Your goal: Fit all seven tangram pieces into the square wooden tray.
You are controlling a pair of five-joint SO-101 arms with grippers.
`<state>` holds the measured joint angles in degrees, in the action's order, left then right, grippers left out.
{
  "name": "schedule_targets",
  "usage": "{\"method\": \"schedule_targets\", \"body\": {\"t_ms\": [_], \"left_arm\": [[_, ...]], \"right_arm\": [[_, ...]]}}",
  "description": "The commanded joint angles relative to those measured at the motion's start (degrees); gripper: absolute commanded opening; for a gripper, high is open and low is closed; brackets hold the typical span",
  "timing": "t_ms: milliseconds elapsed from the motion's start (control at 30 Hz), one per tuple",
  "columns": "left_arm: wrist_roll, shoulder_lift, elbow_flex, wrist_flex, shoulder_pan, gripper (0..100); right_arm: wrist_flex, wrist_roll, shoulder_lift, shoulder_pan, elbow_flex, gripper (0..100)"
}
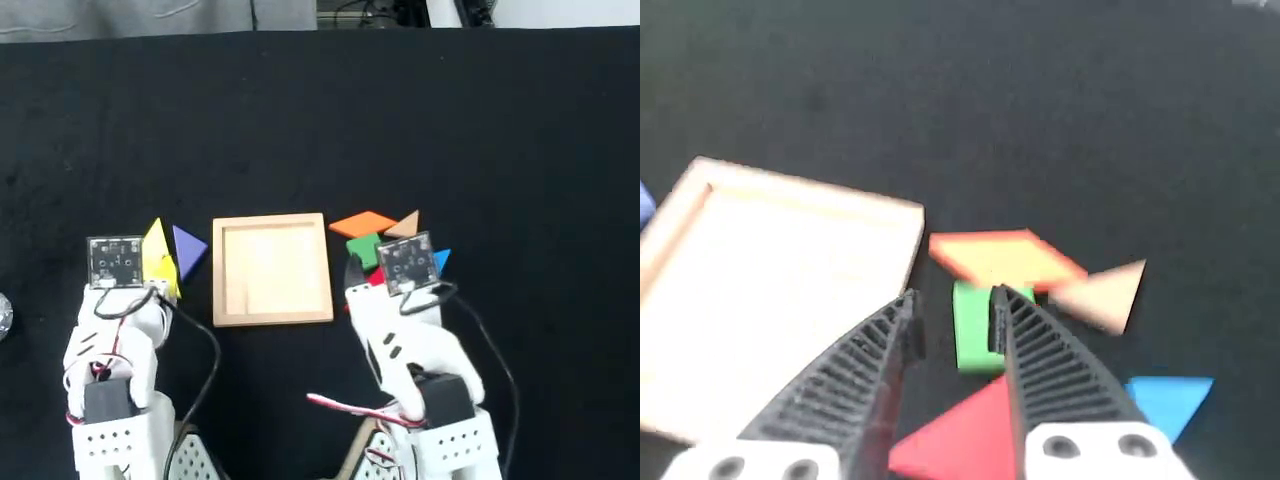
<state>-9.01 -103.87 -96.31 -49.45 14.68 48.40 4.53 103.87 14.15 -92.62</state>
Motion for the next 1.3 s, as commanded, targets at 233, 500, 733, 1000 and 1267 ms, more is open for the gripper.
{"method": "schedule_targets", "body": {"t_ms": [233,500,733,1000,1267], "left_arm": [[0.88,-0.7,-0.13,1.32,0.92,20],[0.88,-0.7,-0.13,1.32,0.92,20],[0.88,-0.7,-0.13,1.32,0.92,20],[0.88,-0.7,-0.22,1.32,0.92,20],[0.88,-0.7,-1.1,3.52,0.92,20]], "right_arm": [[0.35,-0.18,4.62,-2.73,12.79,12.4],[27.34,10.73,4.62,-11.87,29.49,12.4],[12.66,18.81,4.53,-13.27,12.35,12.4],[5.27,21.54,4.09,-15.3,6.9,12.3],[4.75,19.34,-12.09,-15.12,24.22,12.3]]}}
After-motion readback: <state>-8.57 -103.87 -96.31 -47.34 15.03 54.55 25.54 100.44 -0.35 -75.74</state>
